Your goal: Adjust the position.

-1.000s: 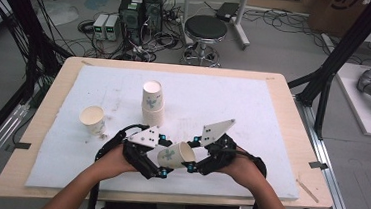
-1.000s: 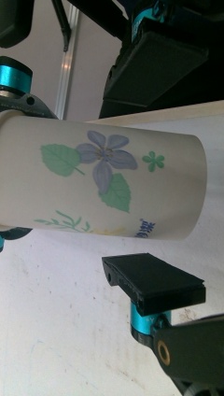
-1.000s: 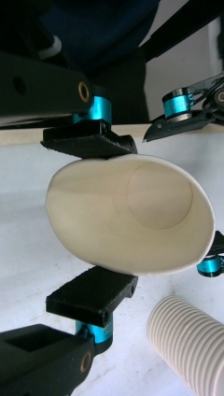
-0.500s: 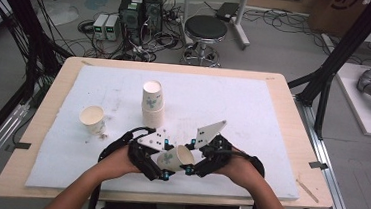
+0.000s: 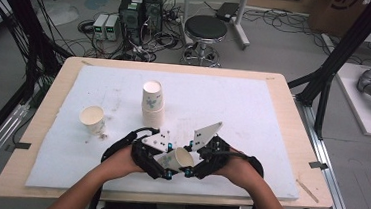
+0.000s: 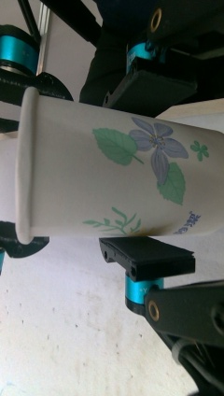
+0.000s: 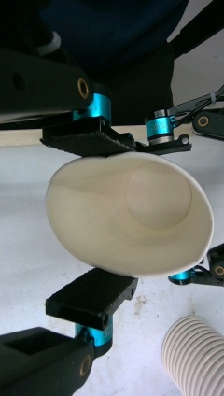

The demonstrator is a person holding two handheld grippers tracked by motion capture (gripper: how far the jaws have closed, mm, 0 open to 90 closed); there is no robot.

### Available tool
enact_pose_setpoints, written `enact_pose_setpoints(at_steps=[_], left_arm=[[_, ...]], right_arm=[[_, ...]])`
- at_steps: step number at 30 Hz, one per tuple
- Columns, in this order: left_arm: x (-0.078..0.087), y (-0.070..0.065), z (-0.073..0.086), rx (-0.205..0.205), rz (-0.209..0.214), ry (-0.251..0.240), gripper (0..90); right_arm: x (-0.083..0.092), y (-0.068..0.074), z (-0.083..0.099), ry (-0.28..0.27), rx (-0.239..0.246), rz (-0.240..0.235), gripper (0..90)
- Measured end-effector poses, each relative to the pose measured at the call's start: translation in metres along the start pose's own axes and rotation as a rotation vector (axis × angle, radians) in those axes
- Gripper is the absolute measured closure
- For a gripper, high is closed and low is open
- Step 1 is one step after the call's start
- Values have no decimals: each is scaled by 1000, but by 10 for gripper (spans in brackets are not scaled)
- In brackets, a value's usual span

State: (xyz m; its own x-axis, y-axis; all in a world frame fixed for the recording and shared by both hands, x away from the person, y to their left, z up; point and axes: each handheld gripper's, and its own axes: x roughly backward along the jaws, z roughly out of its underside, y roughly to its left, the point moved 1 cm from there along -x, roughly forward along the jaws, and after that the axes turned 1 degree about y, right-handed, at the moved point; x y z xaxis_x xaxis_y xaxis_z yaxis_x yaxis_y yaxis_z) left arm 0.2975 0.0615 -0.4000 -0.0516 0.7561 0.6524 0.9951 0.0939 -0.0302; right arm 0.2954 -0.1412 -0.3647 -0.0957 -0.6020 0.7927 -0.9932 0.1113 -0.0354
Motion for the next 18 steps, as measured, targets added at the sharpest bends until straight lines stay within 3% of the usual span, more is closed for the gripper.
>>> enact_pose_setpoints(at_steps=[8, 13, 18], left_arm=[[-2, 0, 0, 11, 12, -5, 344], [-4, 2, 2, 44, 15, -39, 325], [-4, 3, 5, 60, 10, -58, 319]], right_arm=[[-1, -1, 1, -11, 1, -2, 316], [0, -4, 4, -71, -75, -13, 210], [8, -7, 9, -153, -125, -15, 208]])
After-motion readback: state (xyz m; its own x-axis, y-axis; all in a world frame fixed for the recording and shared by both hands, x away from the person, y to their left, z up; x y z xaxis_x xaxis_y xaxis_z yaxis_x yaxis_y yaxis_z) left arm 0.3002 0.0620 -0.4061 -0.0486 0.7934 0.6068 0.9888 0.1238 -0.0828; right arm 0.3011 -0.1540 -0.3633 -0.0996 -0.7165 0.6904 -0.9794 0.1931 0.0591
